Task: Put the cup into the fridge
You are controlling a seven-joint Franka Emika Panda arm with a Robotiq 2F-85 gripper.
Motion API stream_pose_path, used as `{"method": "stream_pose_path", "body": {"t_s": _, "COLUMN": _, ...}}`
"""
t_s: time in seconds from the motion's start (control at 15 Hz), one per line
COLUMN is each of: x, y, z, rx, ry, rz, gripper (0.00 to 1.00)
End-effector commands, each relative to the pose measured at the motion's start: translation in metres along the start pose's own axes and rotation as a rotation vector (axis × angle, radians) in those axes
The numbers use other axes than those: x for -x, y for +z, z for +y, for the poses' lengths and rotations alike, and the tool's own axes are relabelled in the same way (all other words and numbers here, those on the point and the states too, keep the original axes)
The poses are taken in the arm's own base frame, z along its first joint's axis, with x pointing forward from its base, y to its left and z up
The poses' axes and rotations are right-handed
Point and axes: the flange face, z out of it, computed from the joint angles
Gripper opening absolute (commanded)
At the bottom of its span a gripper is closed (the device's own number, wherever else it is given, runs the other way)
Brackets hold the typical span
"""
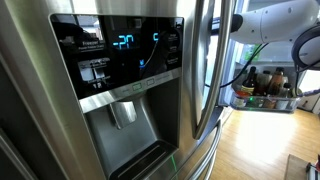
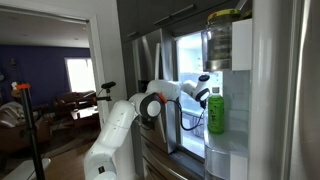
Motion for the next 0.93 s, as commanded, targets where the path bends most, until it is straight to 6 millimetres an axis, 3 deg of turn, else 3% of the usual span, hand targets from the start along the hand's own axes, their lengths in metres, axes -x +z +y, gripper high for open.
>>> {"method": "stream_pose_path", "body": {"t_s": 0.0, "x": -0.001, "y": 0.000, "z": 0.000, "rx": -0.025, "ry": 0.002, "rz": 0.002, "gripper": 0.96}}
{"method": "stream_pose_path", "body": {"t_s": 0.07, "x": 0.000, "y": -0.003, "z": -0.001, "rx": -0.025, "ry": 0.002, "rz": -0.003, "gripper": 1.00}}
{"method": "stream_pose_path", "body": {"t_s": 0.47, "x": 0.003, "y": -0.038, "z": -0.006, "rx": -0.013, "ry": -0.027, "rz": -0.059, "gripper": 1.00}}
{"method": "stream_pose_path", "body": {"t_s": 0.87, "x": 0.012, "y": -0.065, "z": 0.003, "rx": 0.084, "ry": -0.050, "rz": -0.181, "gripper": 1.00}}
